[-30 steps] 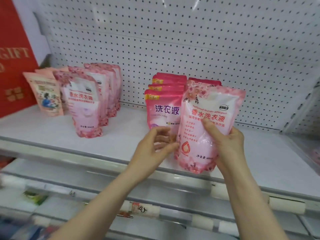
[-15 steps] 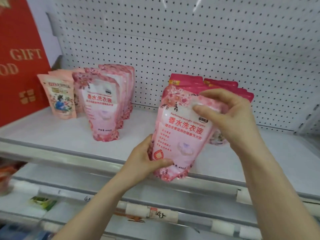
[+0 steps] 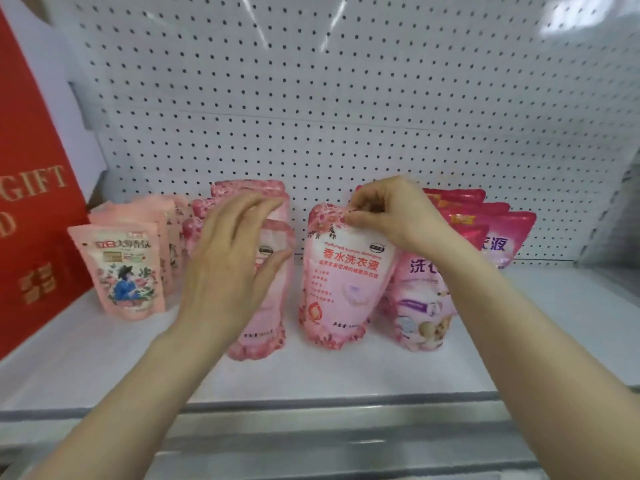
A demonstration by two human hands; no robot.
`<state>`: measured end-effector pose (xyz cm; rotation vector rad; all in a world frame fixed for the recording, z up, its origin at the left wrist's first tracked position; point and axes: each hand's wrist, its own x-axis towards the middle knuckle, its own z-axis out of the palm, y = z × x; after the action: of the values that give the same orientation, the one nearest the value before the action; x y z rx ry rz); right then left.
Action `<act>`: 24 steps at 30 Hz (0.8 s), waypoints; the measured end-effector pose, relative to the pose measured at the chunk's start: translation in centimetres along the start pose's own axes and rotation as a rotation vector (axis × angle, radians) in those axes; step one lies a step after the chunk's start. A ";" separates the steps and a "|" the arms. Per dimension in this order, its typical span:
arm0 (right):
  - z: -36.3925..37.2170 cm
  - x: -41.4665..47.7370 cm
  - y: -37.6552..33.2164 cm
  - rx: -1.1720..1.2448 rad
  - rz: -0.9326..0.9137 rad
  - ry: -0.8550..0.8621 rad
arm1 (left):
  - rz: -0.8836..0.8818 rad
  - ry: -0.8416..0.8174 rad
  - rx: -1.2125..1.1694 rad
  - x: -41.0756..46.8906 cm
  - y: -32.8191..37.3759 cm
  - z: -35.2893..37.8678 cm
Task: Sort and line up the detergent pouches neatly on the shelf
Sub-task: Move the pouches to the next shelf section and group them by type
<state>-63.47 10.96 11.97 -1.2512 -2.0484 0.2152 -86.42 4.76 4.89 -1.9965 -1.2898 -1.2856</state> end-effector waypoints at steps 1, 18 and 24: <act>0.7 0.8 -0.1 -0.051 0.002 -0.012 | -0.003 -0.049 0.042 1.2 -1.2 -0.5; 4.7 9.8 0.6 -0.496 -0.041 -0.179 | -0.078 -0.169 0.020 3.5 -6.4 0.1; 4.5 8.7 -0.1 -0.573 -0.019 -0.199 | -0.081 -0.180 0.022 3.3 -6.0 -0.4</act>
<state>-68.88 19.14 12.96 -1.5944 -2.3875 -0.2908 -91.37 8.83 7.28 -2.1035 -1.4756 -1.1424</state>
